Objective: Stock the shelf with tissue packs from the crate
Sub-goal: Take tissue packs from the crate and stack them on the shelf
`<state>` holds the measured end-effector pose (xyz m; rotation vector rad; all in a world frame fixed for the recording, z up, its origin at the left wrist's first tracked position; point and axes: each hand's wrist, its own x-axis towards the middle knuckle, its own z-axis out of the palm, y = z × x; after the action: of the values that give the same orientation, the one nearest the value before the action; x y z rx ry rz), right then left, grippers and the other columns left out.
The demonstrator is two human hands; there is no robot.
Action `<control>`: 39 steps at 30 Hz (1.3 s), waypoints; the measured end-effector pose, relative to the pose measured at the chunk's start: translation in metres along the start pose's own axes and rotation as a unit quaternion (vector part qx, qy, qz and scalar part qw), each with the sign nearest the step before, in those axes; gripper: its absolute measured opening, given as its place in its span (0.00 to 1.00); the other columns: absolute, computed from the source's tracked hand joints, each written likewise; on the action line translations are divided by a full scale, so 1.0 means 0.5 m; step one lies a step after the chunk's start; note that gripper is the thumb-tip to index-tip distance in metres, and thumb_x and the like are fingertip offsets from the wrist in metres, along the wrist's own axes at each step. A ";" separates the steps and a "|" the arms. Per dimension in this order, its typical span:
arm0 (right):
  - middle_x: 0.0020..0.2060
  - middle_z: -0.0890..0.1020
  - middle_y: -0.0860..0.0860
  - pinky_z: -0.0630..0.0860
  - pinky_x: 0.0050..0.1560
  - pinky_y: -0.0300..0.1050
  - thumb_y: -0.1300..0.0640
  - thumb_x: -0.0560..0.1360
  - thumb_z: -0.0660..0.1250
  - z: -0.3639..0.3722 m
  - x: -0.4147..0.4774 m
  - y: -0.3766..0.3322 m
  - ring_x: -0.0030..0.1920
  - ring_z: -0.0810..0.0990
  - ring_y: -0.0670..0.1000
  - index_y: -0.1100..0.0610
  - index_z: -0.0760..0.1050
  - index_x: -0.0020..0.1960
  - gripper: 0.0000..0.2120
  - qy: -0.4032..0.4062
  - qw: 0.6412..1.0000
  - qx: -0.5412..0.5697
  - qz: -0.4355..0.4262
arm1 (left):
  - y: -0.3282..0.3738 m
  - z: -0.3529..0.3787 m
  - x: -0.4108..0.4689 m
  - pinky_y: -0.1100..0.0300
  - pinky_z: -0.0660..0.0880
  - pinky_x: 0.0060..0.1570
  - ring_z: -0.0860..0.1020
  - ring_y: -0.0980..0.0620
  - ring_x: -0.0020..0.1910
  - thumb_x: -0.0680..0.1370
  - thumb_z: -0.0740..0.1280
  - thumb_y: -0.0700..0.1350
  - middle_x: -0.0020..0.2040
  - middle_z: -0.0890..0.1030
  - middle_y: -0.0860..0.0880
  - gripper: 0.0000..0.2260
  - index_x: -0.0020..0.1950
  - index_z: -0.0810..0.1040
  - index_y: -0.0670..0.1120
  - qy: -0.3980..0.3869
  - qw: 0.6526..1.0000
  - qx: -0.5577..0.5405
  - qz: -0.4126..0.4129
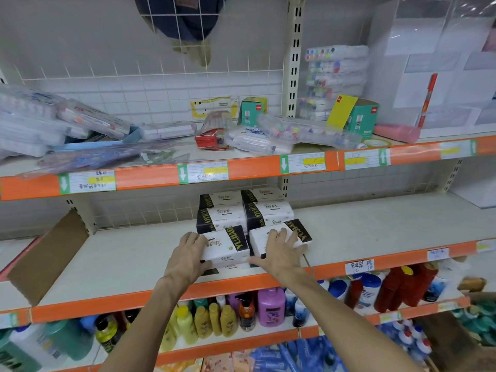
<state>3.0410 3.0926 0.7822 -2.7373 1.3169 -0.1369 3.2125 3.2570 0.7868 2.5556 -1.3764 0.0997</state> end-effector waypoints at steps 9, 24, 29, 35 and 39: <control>0.72 0.58 0.53 0.70 0.64 0.61 0.62 0.68 0.75 -0.006 -0.015 0.047 0.75 0.49 0.65 0.55 0.56 0.69 0.38 -0.051 0.998 0.020 -0.034 | 0.008 -0.005 0.000 0.54 0.74 0.51 0.69 0.49 0.54 0.64 0.69 0.70 0.56 0.71 0.49 0.33 0.55 0.64 0.49 -0.070 0.997 0.020 -0.041; 0.77 0.51 0.48 0.66 0.62 0.60 0.63 0.70 0.72 -0.042 -0.034 0.130 0.74 0.52 0.55 0.52 0.57 0.70 0.35 -0.065 0.987 -0.045 -0.139 | 0.068 -0.010 -0.033 0.51 0.69 0.48 0.71 0.40 0.54 0.70 0.59 0.73 0.58 0.63 0.43 0.36 0.63 0.61 0.46 -0.094 0.958 -0.009 -0.271; 0.75 0.50 0.48 0.60 0.67 0.65 0.43 0.75 0.65 -0.045 -0.021 0.101 0.73 0.52 0.58 0.56 0.53 0.73 0.35 -0.140 0.985 0.047 -0.090 | 0.108 0.011 -0.018 0.52 0.73 0.53 0.73 0.44 0.55 0.74 0.61 0.67 0.59 0.63 0.42 0.35 0.64 0.61 0.39 -0.063 0.957 -0.063 -0.275; 0.67 0.61 0.51 0.60 0.69 0.66 0.68 0.70 0.68 0.002 -0.027 0.095 0.72 0.58 0.55 0.53 0.57 0.71 0.35 0.001 0.994 0.045 -0.099 | 0.142 0.004 -0.030 0.43 0.70 0.52 0.68 0.36 0.57 0.80 0.50 0.33 0.60 0.68 0.29 0.17 0.68 0.63 0.43 -0.083 0.983 0.015 -0.162; 0.75 0.57 0.47 0.47 0.74 0.63 0.78 0.67 0.64 -0.018 -0.025 0.129 0.78 0.49 0.50 0.49 0.52 0.76 0.46 0.005 0.985 -0.002 -0.173 | 0.123 -0.013 -0.034 0.55 0.77 0.44 0.71 0.42 0.60 0.83 0.54 0.49 0.69 0.60 0.42 0.18 0.73 0.59 0.52 -0.104 0.981 0.108 -0.125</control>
<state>2.9823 3.0617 0.7822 -2.9454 0.8307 -0.1730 3.1524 3.2397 0.8009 2.9723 -1.1523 -0.0688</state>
